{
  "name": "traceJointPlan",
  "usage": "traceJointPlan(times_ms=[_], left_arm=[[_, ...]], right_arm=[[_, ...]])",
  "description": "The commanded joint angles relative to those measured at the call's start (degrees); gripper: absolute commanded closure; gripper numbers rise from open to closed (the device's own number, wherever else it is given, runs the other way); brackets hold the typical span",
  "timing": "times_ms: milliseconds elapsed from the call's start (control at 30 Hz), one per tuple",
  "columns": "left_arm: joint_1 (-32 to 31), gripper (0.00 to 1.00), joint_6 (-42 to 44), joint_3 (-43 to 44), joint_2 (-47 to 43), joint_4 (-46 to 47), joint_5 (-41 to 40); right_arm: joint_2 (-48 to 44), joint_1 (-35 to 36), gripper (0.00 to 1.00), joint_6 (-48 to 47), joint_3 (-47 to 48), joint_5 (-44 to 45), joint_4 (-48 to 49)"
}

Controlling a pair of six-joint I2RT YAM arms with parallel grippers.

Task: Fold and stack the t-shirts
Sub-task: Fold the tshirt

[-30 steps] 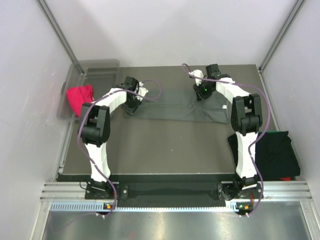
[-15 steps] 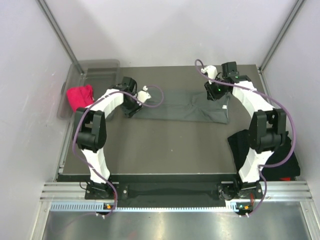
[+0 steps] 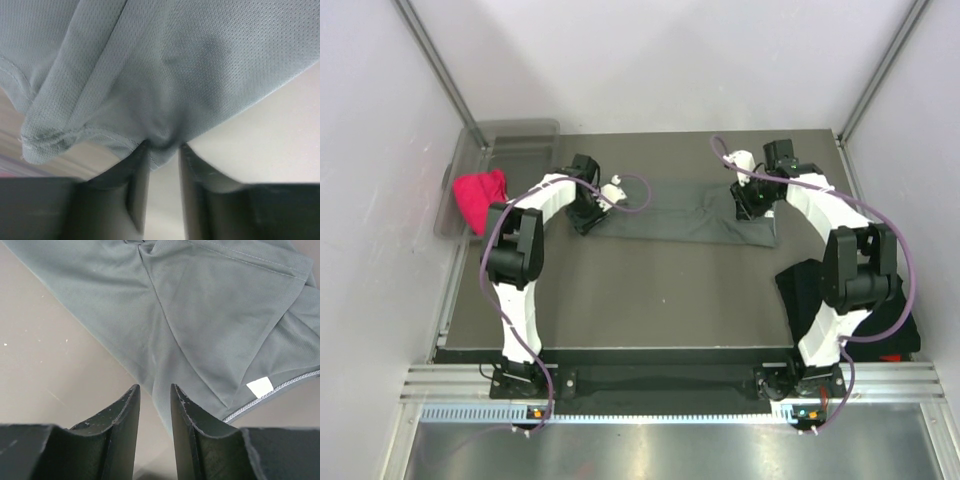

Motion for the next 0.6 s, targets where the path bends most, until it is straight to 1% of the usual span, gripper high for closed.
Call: traceJointPlan(times_ms=[0, 33, 67, 133, 200, 233, 400, 567], left_arm=[[0.2, 0.68, 0.8, 1.7, 1.9, -1.6, 0.6], [0.2, 0.78, 1.1, 1.8, 2.0, -2.4, 0.8], [0.2, 1.00, 1.6, 1.9, 2.0, -4.3, 0.9], [0.2, 1.00, 1.4, 1.7, 1.3, -5.5, 1.1], [0.1, 1.00, 1.4, 1.1, -0.1, -7.2, 2.5], [0.0, 1.00, 1.3, 0.9, -0.6, -7.5, 2.6], [-1.0, 1.00, -0.7, -2.3, -4.8, -9.3, 4.0], [-2.9, 1.00, -2.4, -6.3, -9.0, -10.0, 4.7]], right_arm=[[-3.2, -0.5, 0.68, -0.3, -0.3, -0.5, 0.7], [-3.1, -0.6, 0.68, -0.6, -0.4, 1.5, 0.6], [-3.0, -0.7, 0.68, -0.8, -0.4, 2.9, 0.8], [-2.6, -2.2, 0.68, -0.5, 0.2, 6.6, 1.0], [-0.7, -3.9, 0.66, 0.1, 1.9, 8.0, 0.7], [0.3, -5.9, 0.65, 0.8, 4.6, 8.1, -0.5], [9.2, -10.0, 0.61, 1.4, 13.7, 9.1, -5.5], [15.5, -11.0, 0.57, 2.2, 17.5, 8.5, -7.7]])
